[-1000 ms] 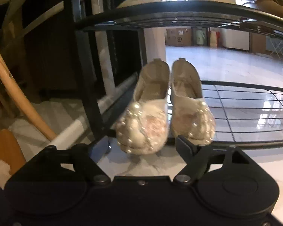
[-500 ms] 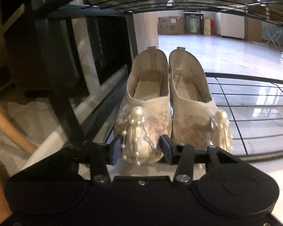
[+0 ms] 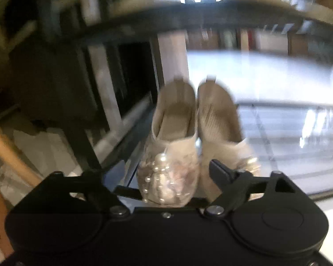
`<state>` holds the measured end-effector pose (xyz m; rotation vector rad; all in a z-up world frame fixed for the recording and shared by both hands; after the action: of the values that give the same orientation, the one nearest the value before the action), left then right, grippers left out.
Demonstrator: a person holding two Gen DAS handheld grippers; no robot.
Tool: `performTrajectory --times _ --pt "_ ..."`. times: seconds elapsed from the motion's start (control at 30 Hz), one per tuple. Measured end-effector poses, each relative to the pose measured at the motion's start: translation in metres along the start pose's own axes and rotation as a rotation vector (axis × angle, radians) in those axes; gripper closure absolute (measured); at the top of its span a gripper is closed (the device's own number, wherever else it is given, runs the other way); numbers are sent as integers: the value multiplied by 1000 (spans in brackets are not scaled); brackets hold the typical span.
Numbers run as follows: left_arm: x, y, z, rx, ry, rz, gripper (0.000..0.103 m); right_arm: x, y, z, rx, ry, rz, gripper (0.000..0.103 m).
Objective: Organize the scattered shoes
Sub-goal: 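Push the pair onto the shelf and open the right tool, then withdraw the right tool from the rack shelf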
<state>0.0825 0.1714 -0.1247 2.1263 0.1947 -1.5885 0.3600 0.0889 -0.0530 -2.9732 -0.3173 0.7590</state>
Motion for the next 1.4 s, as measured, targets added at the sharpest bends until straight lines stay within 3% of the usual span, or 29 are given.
performTrajectory --times 0.1,0.2,0.3,0.37,0.4,0.43,0.57,0.7,0.8,0.93,1.03,1.13,1.3,1.4 --pt "0 2 3 9 -8 6 1 -25 11 2 -37 37 7 16" --pt "2 3 1 11 -11 7 1 -27 33 10 -19 -8 50 20" --pt "3 3 0 5 -10 3 1 -15 53 13 32 -46 87 29" --pt "4 4 -1 8 -9 1 1 2 60 15 67 -104 71 45" --pt "5 5 -1 11 -8 -1 1 7 60 16 74 -113 52 45" --pt "5 6 -2 12 -7 -1 1 14 58 15 73 -119 30 52" --pt "8 6 -2 10 -2 -3 1 26 51 9 73 -116 53 53" --pt "11 9 -1 10 -3 -4 1 47 47 -3 84 -108 72 53" --pt "11 8 -4 1 -7 -2 1 47 47 -8 102 -124 84 47" --pt "7 1 -1 -3 -2 0 1 -2 32 -18 118 9 37 20" --pt "10 5 0 9 -8 7 1 -14 3 -5 29 -25 -68 27" --pt "13 9 -1 15 -13 13 1 -1 -25 18 -57 -120 -102 58" --pt "12 3 -7 -18 1 12 1 24 -28 23 9 -138 -51 58" --pt "14 3 -7 -27 -7 13 1 28 -33 23 -30 -122 -55 59"
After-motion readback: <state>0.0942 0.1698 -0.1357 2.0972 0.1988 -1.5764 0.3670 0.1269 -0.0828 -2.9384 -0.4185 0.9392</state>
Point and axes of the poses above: each gripper's, at about its wrist camera, not at the fingertips, and x roughly the way its jaws point, y to its right, z to its underside, the point moved 6 cm from there along x, roughly the way its jaws point, and after that the axes turned 3 degrees about x, right-handed, at the moved point
